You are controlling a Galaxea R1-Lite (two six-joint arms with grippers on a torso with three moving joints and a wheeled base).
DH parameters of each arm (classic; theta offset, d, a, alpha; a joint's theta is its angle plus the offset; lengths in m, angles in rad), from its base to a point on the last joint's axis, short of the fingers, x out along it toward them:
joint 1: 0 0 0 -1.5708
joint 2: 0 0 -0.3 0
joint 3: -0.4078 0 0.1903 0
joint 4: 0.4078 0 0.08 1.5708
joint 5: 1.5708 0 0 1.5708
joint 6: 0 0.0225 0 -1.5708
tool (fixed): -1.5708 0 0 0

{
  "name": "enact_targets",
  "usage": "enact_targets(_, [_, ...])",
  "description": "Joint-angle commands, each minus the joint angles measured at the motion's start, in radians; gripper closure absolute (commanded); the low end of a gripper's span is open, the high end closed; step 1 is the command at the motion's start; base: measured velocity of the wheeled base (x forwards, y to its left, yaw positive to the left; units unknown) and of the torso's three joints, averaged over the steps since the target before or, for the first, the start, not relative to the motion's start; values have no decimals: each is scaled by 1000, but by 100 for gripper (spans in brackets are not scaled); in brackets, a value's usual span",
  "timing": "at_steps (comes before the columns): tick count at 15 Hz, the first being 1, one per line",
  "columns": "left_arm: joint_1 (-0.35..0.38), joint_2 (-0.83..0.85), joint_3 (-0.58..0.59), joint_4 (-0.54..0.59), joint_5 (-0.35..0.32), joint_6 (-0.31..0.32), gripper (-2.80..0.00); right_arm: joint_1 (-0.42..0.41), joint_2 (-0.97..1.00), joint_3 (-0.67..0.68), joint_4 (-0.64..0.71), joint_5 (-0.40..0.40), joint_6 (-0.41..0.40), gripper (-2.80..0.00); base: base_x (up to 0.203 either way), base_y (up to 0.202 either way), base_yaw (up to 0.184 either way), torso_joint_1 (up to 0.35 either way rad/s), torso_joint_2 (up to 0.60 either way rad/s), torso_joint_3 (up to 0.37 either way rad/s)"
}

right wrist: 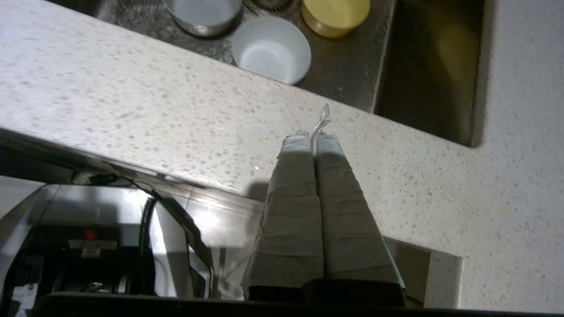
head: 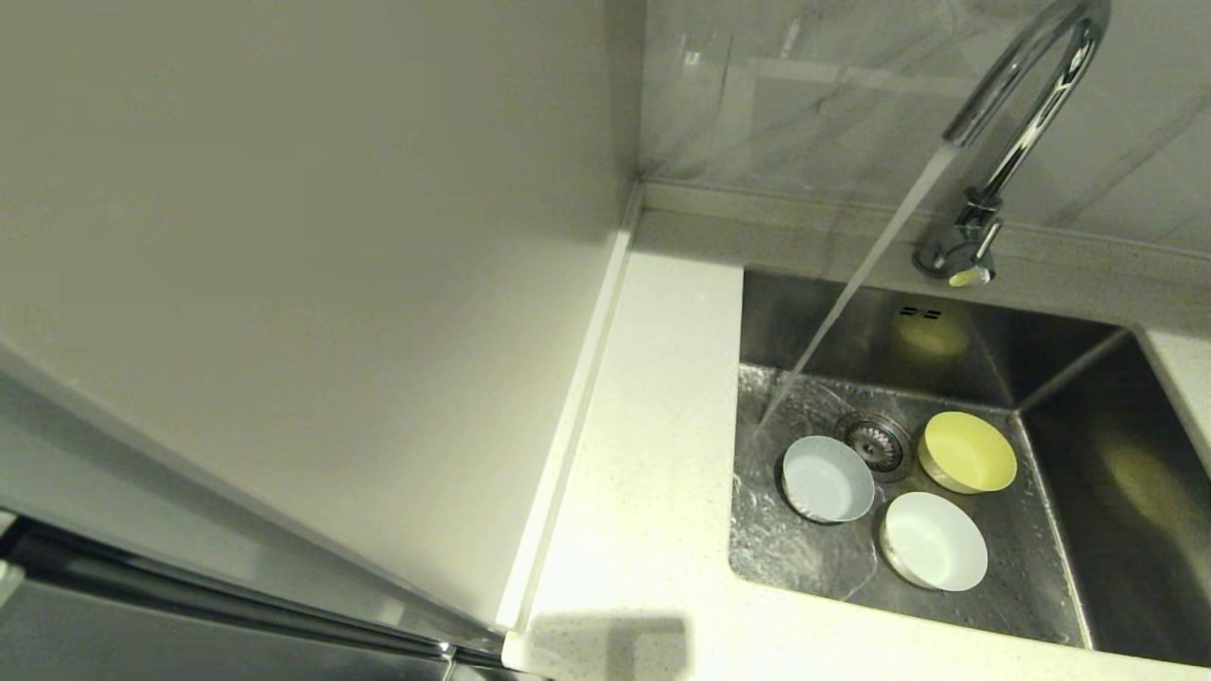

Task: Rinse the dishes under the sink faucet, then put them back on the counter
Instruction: Wait for the water to rinse the bowl

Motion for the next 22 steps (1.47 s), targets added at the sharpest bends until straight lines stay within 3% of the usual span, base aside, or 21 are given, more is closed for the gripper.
enact_targets(1, [0,0,3,0,0,0,0,1,-74,13,-6,39,-3,0,0,0,0,0,0,0])
enact_targets(5, [0,0,3,0,0,0,0,1,-74,69,-149,123,-36,0,0,0,0,0,0,0])
enact_targets(8, [0,0,3,0,0,0,0,1,-74,105,-184,126,16,0,0,0,0,0,0,0])
enact_targets(10, [0,0,3,0,0,0,0,1,-74,154,-347,125,60,0,0,0,0,0,0,0])
enact_targets(12, [0,0,3,0,1,0,0,3,-74,165,-317,115,98,0,0,0,0,0,0,0])
enact_targets(22, [0,0,3,0,0,0,0,3,-74,165,-317,115,100,0,0,0,0,0,0,0])
